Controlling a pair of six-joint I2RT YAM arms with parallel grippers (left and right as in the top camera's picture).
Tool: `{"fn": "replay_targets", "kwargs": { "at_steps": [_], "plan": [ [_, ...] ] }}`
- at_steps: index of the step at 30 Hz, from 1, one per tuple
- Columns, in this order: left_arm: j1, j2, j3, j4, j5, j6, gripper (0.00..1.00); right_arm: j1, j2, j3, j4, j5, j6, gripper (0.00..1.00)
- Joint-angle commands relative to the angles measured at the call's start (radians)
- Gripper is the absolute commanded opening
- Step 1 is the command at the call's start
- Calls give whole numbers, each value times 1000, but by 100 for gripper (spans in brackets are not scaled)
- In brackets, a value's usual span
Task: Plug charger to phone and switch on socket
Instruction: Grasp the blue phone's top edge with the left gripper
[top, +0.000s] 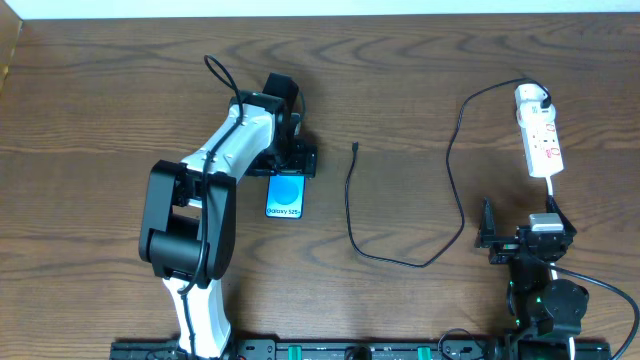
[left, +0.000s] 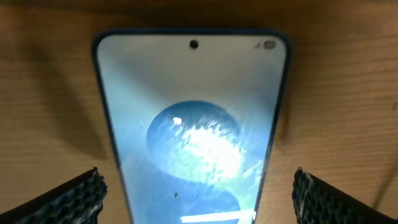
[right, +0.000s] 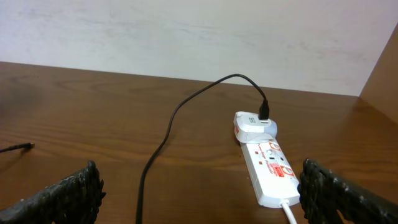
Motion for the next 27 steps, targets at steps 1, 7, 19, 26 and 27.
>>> {"fn": "replay_targets", "kwargs": {
  "at_steps": [1, 7, 19, 26, 27],
  "plan": [
    [-3, -5, -42, 23, 13, -16, 97, -4, -5, -4, -1, 5, 11, 99],
    [-3, -3, -47, 26, -6, -15, 97, -4, -5, -4, -1, 5, 11, 99],
    [-10, 1, -105, 100, -6, -15, 98, -4, -5, -4, -1, 5, 11, 99],
    [-34, 39, -106, 98, -38, -14, 97, -4, -5, -4, -1, 5, 11, 99],
    [-39, 48, -106, 98, -51, -14, 97, -4, -5, -4, -1, 5, 11, 99]
  ]
}}
